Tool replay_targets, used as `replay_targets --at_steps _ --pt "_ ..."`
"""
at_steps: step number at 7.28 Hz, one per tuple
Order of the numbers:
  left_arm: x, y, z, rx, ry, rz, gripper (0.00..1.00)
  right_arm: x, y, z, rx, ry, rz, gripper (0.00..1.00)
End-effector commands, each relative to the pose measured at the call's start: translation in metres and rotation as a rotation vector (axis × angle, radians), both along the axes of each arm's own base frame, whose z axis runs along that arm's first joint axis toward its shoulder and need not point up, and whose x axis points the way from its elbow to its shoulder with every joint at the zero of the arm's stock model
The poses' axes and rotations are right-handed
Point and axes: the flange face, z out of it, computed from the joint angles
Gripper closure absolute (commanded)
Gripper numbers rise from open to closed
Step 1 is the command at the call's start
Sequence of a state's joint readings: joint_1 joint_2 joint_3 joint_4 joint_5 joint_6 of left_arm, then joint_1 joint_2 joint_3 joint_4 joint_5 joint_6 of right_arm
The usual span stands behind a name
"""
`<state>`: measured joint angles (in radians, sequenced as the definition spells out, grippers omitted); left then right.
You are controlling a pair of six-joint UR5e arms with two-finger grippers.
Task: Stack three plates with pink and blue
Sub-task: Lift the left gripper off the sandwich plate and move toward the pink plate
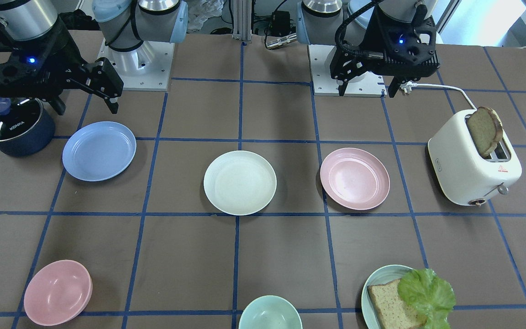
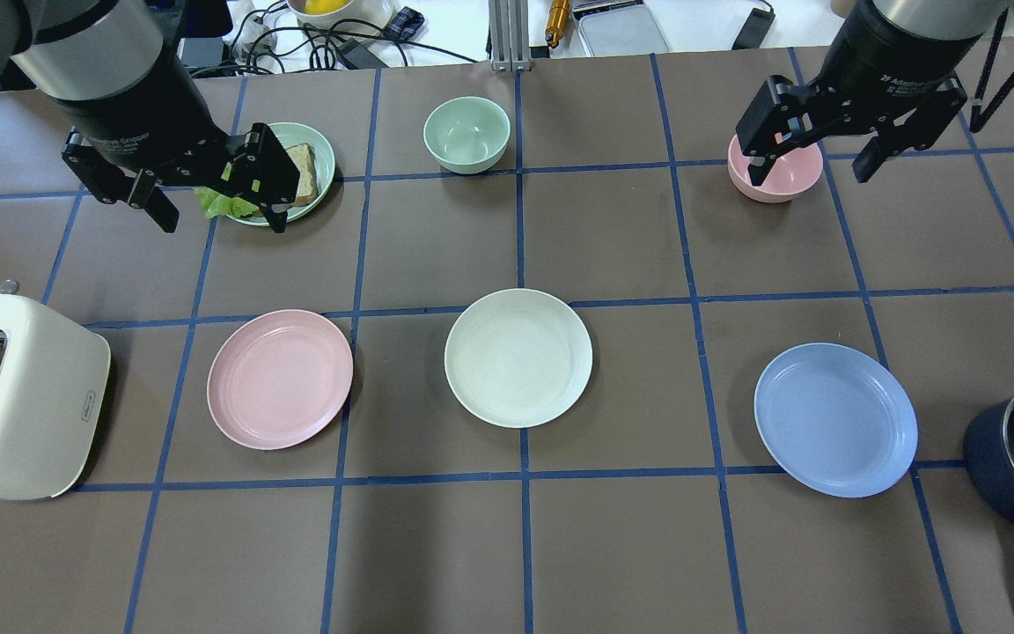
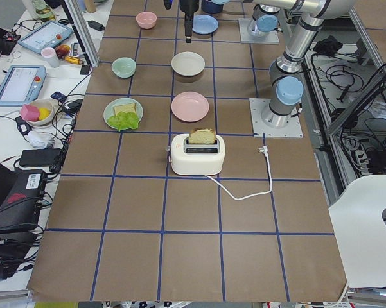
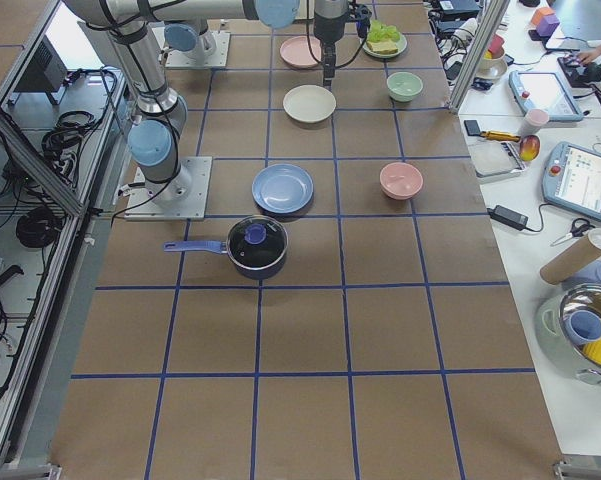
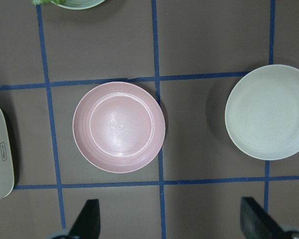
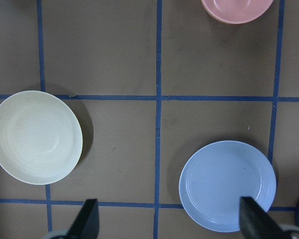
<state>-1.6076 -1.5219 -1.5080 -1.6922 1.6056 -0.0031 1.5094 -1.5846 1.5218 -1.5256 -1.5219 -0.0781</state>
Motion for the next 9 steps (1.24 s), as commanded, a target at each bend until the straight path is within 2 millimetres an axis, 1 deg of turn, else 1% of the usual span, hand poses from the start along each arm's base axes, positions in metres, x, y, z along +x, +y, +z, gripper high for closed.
replay_targets --at_steps 1,8,9 --pt "0.000 -0.001 -0.001 0.001 -0.001 0.000 0.00 0.000 0.000 0.000 -0.001 -0.003 -0.001 0.00" --pt "-0.002 0.001 -0.008 0.012 -0.001 -0.006 0.00 0.000 0.000 0.000 -0.002 -0.003 -0.001 0.00" --pt "-0.002 0.008 -0.015 0.027 0.000 -0.006 0.00 0.000 0.000 0.001 -0.002 -0.003 -0.001 0.00"
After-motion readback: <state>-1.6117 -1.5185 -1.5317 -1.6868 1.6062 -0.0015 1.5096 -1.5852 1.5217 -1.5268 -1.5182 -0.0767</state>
